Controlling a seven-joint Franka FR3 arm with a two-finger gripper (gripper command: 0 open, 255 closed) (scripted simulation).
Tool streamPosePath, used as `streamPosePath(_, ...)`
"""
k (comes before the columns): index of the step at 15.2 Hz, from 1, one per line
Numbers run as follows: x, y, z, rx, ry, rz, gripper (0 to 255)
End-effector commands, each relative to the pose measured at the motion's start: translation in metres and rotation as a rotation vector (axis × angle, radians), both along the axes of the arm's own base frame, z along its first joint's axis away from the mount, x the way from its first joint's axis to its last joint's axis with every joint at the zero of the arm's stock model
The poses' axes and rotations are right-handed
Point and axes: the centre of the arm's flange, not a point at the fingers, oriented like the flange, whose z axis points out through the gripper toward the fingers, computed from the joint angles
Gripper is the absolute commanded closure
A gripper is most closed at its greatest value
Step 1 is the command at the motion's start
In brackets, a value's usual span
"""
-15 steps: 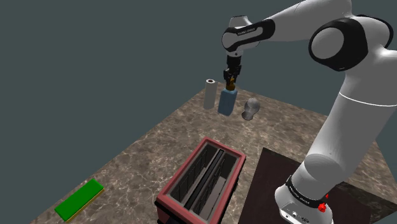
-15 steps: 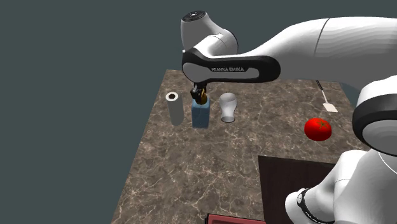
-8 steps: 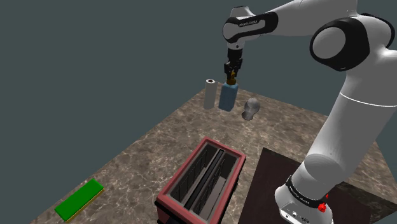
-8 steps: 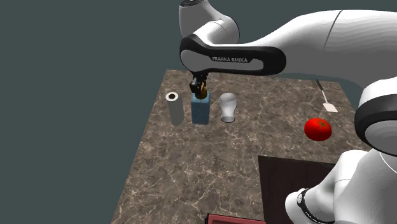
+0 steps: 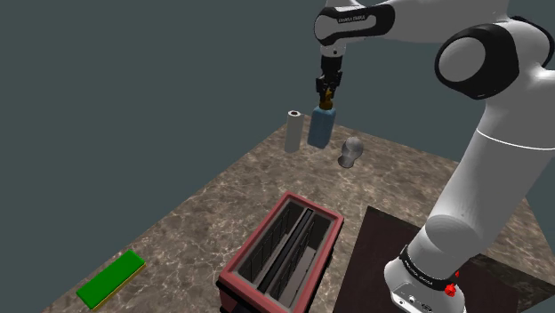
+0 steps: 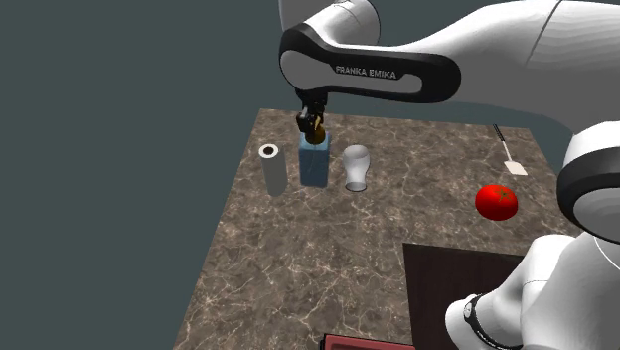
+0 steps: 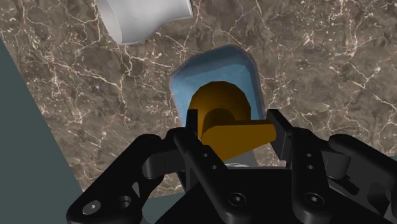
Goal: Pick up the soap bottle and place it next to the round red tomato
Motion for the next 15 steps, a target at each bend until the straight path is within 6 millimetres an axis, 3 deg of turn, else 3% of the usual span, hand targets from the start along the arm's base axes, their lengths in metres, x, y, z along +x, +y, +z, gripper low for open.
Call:
streamPosePath(1, 0.001, 0.001, 0.012, 0.000, 0.000, 0.000, 255)
streamPosePath(14, 0.001, 0.001, 0.076, 0.000, 0.000, 0.000, 255)
streamPosePath(15, -0.012, -0.002, 0.080, 0.000, 0.000, 0.000, 255)
